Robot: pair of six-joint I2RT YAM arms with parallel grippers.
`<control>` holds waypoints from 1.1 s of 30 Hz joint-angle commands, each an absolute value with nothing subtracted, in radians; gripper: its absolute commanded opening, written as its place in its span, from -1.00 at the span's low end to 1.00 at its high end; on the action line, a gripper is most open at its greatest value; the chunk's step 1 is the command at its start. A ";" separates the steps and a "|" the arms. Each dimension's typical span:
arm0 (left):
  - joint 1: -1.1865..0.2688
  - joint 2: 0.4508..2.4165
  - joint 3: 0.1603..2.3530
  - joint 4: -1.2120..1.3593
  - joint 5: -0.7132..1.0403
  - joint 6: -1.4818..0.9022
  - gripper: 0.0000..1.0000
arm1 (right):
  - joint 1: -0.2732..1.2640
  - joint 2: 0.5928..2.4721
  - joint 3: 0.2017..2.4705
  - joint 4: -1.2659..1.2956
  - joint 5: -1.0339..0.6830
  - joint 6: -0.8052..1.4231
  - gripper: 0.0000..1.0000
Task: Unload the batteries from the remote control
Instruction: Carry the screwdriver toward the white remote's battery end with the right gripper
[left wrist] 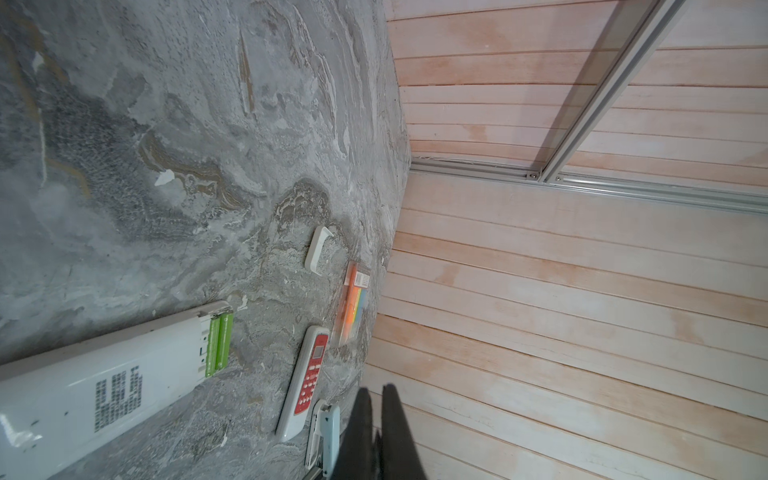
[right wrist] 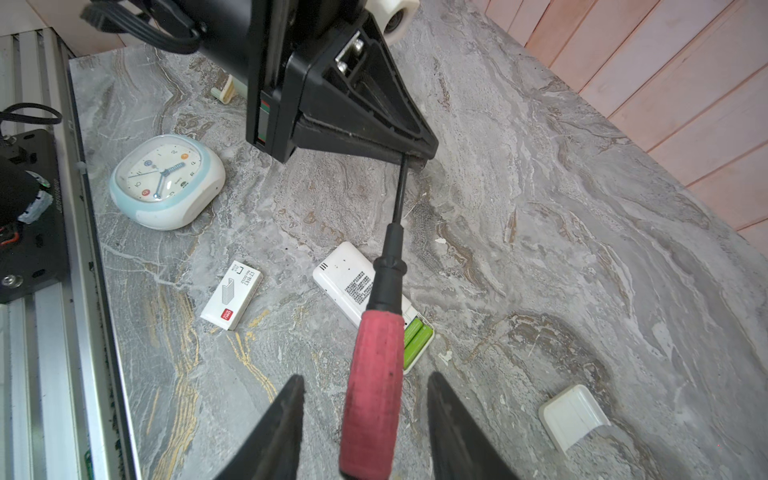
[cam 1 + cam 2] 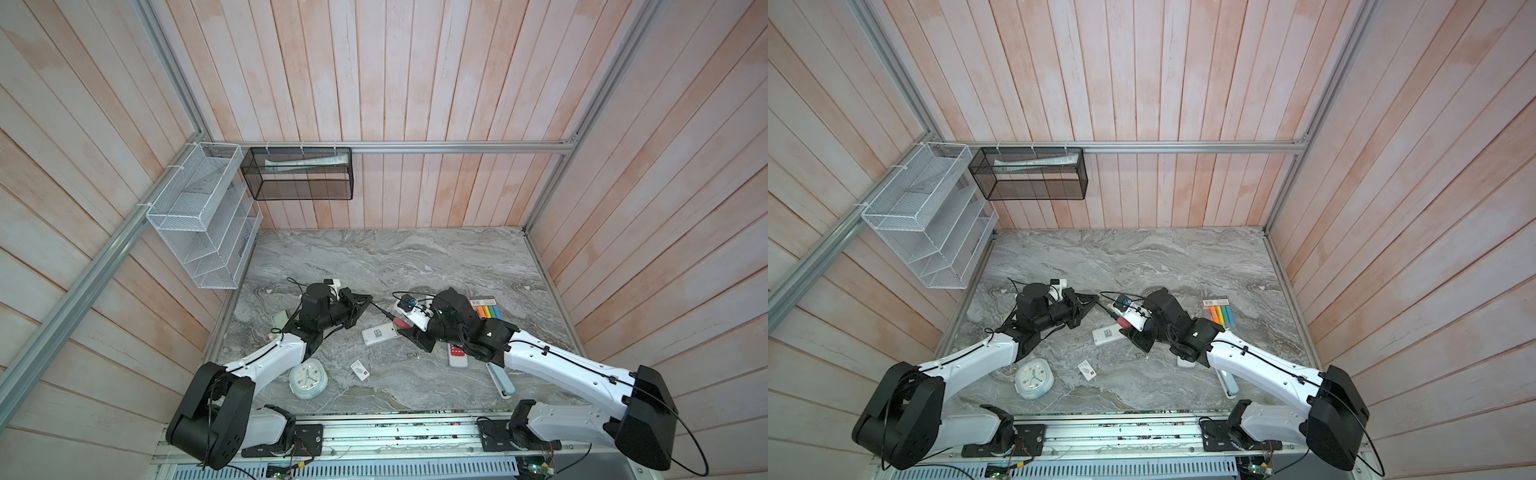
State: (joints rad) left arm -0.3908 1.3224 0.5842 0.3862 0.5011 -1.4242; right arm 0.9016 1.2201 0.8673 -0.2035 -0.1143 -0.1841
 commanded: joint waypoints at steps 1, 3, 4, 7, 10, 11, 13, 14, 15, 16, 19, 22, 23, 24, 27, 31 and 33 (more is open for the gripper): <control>-0.381 1.328 0.584 0.438 0.536 -1.458 -1.00 | 0.900 1.239 0.892 -0.202 -0.104 -0.173 -0.03; -0.378 1.331 0.575 0.462 0.546 -1.475 -1.00 | 0.899 1.245 0.891 -0.198 -0.095 -0.173 -0.03; -0.377 1.334 0.570 0.477 0.552 -1.484 -1.00 | 0.899 1.247 0.890 -0.196 -0.086 -0.173 -0.04; -0.376 1.342 0.559 0.504 0.563 -1.501 -1.00 | 0.899 1.252 0.893 -0.192 -0.074 -0.173 -0.07; -0.376 1.347 0.561 0.506 0.566 -1.501 -1.00 | 0.899 1.249 0.894 -0.180 -0.076 -0.172 -0.10; -0.376 1.347 0.561 0.507 0.566 -1.502 -1.00 | 0.899 1.248 0.894 -0.177 -0.078 -0.172 -0.11; -0.376 1.348 0.560 0.511 0.566 -1.503 -1.00 | 0.899 1.248 0.896 -0.170 -0.084 -0.172 -0.16; -0.376 1.349 0.561 0.512 0.567 -1.503 -1.00 | 0.899 1.250 0.897 -0.169 -0.084 -0.172 -0.19; -0.376 1.350 0.561 0.512 0.568 -1.503 -1.00 | 0.897 1.253 0.899 -0.169 -0.086 -0.172 -0.21; -0.376 1.348 0.562 0.514 0.568 -1.505 -1.00 | 0.897 1.256 0.899 -0.167 -0.087 -0.172 -0.23; -0.376 1.348 0.561 0.518 0.569 -1.504 -1.00 | 0.893 1.266 0.902 -0.169 -0.089 -0.172 -0.25; -0.376 1.348 0.560 0.522 0.569 -1.505 -1.00 | 0.890 1.269 0.899 -0.163 -0.091 -0.167 -0.28; -0.376 1.350 0.559 0.525 0.569 -1.506 -1.00 | 0.888 1.269 0.900 -0.163 -0.093 -0.168 -0.29; -0.376 1.350 0.561 0.525 0.571 -1.505 -1.00 | 0.887 1.269 0.900 -0.161 -0.096 -0.166 -0.31; -0.376 1.350 0.556 0.531 0.571 -1.506 -1.00 | 0.882 1.267 0.900 -0.158 -0.096 -0.163 -0.40; -0.376 1.351 0.555 0.536 0.574 -1.507 -1.00 | 0.879 1.270 0.900 -0.156 -0.091 -0.161 -0.53; -0.376 1.354 0.555 0.536 0.575 -1.505 -1.00 | 0.879 1.272 0.903 -0.155 -0.094 -0.158 -0.62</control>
State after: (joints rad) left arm -0.3798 1.3464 0.5709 0.4980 0.5541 -1.5047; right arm 0.8803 1.2606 0.8745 -0.1719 -0.0837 -0.1608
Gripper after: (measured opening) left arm 0.069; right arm 0.239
